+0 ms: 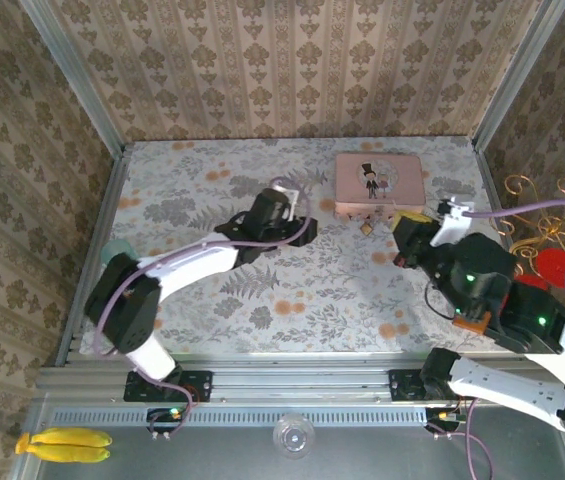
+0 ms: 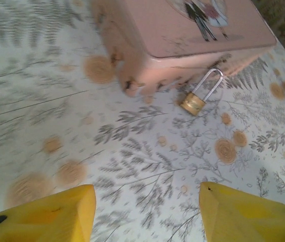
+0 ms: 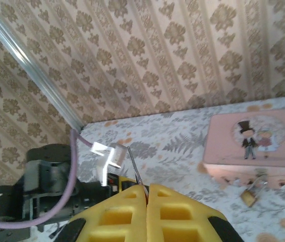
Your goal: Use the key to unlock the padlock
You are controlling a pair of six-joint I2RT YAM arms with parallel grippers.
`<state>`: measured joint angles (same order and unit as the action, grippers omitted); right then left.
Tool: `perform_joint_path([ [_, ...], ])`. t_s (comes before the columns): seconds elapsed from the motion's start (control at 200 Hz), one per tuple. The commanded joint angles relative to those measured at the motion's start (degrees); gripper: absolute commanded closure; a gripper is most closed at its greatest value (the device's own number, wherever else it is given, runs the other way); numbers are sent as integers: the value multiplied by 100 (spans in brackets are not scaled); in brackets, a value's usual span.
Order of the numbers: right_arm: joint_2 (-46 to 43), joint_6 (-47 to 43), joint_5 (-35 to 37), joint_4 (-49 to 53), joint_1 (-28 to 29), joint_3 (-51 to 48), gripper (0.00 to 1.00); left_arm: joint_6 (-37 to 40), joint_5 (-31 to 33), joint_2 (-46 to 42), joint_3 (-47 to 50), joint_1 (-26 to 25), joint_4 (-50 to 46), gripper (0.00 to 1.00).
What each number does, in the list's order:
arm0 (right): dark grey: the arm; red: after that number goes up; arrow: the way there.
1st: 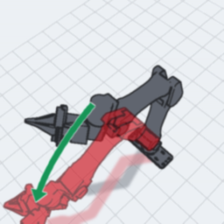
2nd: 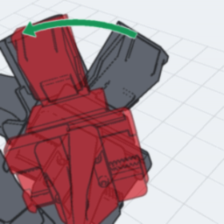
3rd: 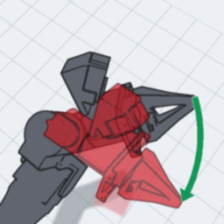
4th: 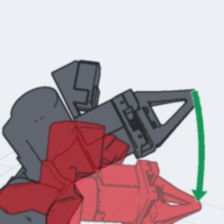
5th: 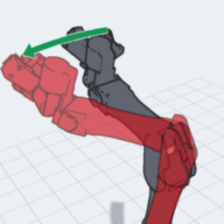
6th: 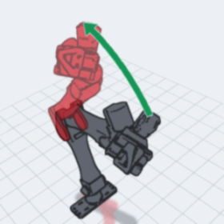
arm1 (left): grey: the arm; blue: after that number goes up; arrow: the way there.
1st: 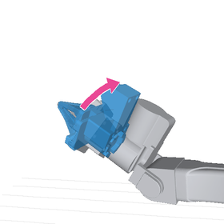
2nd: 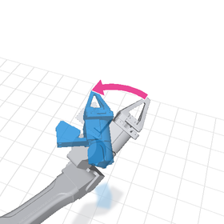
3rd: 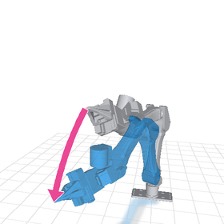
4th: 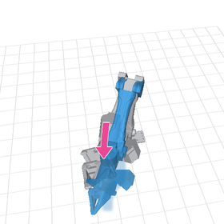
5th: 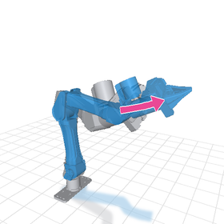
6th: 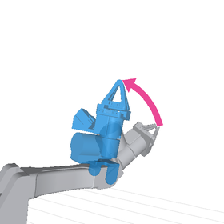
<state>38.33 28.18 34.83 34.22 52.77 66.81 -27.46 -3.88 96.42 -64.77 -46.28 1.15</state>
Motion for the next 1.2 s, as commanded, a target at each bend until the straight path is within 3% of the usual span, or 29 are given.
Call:
perform_joint_path([
  [0.0,-398,-366,483,455,37,224,100,431,-148,751,-680,-184,224,42],
  [0.3,-1008,-461,403,733,34,279,100,775,-227,2574,-2502,-496,-33,40],
  [0.455,-1266,-550,300,639,37,134,100,922,24,3354,-3366,-579,-269,40],
  [0.575,-1420,-498,136,501,33,-100,100,858,100,3808,-3756,-577,-111,40],
  [1.015,-1716,-549,42,492,40,-352,100,1032,800,5105,-5667,-774,-1298,36],
  [1.195,-1815,-621,42,454,41,-399,100,867,1296,5509,-6397,-816,-1969,44],
])
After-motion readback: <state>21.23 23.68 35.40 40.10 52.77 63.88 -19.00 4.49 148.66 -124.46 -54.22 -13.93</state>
